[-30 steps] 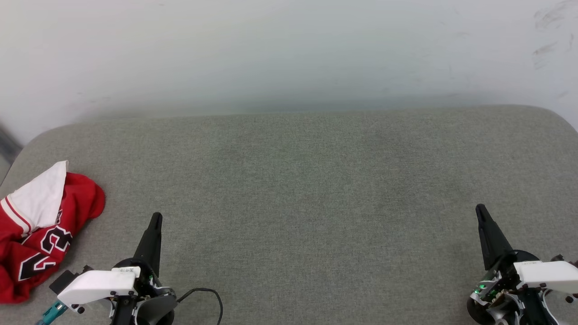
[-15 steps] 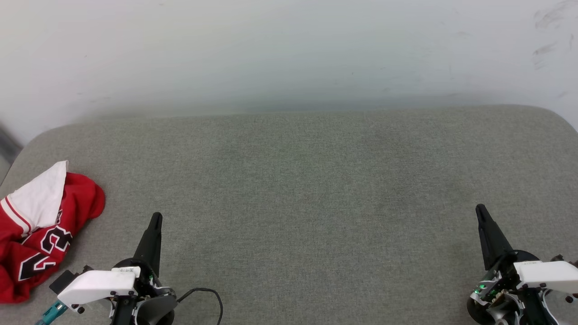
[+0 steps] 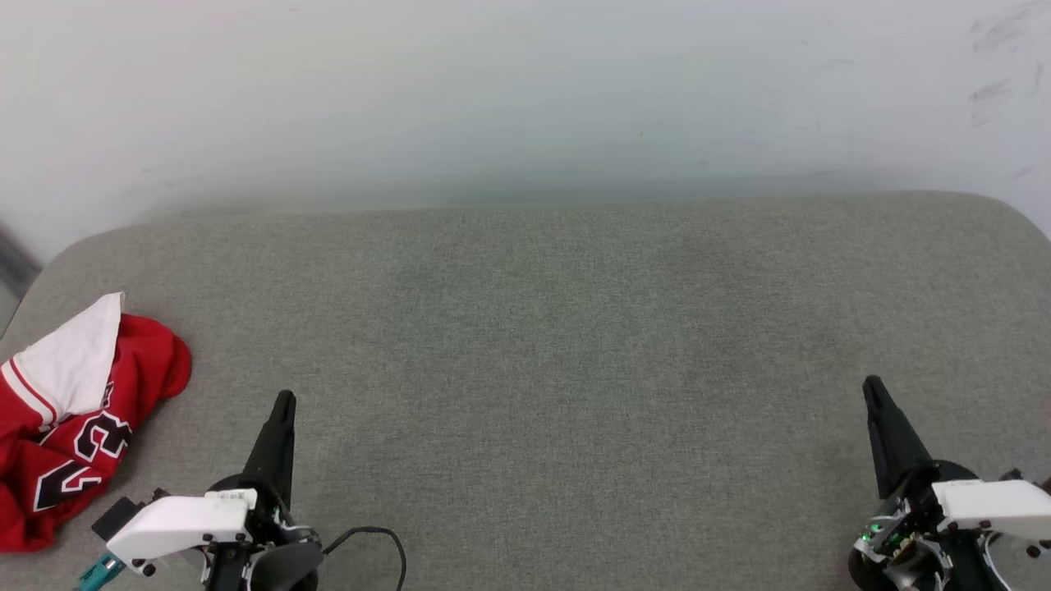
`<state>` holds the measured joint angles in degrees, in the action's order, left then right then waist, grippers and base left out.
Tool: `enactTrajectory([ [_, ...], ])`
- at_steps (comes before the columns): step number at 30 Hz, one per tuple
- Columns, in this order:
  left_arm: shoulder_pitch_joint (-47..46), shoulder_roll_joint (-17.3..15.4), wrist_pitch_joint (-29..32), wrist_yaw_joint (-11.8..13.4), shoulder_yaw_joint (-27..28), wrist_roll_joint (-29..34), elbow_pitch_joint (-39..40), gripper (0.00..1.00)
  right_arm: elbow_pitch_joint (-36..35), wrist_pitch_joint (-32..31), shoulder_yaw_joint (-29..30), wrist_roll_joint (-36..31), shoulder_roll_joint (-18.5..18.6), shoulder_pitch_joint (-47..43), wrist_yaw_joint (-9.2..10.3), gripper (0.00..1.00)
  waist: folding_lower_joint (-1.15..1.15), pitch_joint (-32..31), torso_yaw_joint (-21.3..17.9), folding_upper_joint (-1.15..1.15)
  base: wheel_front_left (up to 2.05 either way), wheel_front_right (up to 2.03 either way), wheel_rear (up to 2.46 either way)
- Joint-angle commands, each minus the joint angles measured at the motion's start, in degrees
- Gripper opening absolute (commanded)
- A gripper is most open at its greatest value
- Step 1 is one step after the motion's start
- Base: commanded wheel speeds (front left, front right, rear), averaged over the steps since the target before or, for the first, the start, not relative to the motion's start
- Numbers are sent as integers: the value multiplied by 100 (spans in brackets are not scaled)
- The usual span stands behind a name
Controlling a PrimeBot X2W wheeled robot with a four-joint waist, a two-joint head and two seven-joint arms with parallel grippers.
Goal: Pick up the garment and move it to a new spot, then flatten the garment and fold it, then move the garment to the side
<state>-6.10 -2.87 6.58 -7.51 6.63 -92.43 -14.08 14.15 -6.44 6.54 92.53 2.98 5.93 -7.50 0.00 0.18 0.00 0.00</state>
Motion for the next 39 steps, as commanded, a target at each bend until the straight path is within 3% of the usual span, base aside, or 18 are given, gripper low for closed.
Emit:
enactTrajectory([
  [1,29,7,-1,2,-10,-1,-55,100,51,2,-3,2,-2,-42,1,100,0,0,0,0,0,0,0],
  [23,52,6,-565,2,-726,305,501,100,-441,561,-259,-370,50,-281,1,100,0,0,8,0,0,0,0],
  [30,99,4,-732,2,-864,964,624,100,-554,728,-278,-944,86,-346,1,100,0,-13,26,0,0,0,0],
  [39,148,3,-927,2,-944,2379,667,100,-700,922,-150,-2535,55,-421,1,100,0,-41,41,0,0,0,0],
])
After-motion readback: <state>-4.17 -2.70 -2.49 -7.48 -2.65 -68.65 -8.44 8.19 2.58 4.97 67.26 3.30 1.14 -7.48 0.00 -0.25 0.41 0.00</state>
